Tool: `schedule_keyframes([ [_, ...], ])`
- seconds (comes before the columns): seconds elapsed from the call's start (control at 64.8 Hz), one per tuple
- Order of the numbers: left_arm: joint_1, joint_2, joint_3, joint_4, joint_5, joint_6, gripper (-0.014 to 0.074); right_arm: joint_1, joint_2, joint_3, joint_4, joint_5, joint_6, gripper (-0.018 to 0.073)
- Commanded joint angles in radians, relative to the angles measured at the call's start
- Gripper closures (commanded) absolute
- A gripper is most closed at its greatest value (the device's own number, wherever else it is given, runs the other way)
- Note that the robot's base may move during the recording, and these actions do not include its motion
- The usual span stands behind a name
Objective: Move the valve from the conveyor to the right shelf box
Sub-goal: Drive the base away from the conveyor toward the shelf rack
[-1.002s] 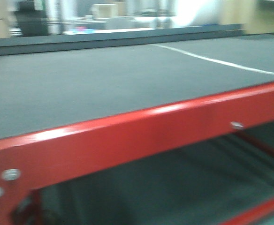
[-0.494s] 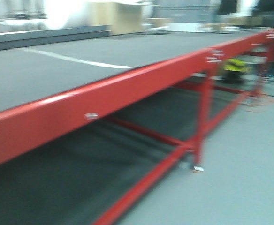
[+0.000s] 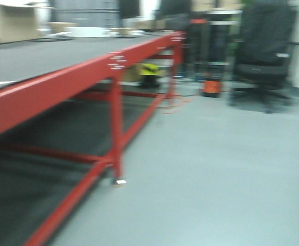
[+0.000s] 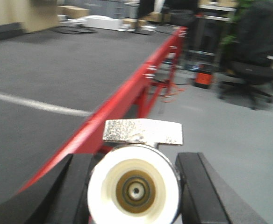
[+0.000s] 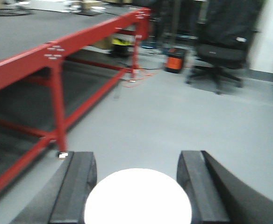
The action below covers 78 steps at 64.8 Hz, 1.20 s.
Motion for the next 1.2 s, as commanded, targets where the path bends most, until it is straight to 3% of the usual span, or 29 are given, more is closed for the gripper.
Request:
schedule_keyframes([
  [0.0, 0.000, -0.006, -0.006, -0.006, -0.058, -0.001, 0.0708, -0.002, -0.007, -0.009, -0.004, -0.078, -0.007, 0.0720],
  [1.188, 0.000, -0.003, -0.006, -0.006, -0.058, -0.001, 0.0708, -0.002, -0.010, -0.009, -0.004, -0.078, -0.007, 0.0720],
])
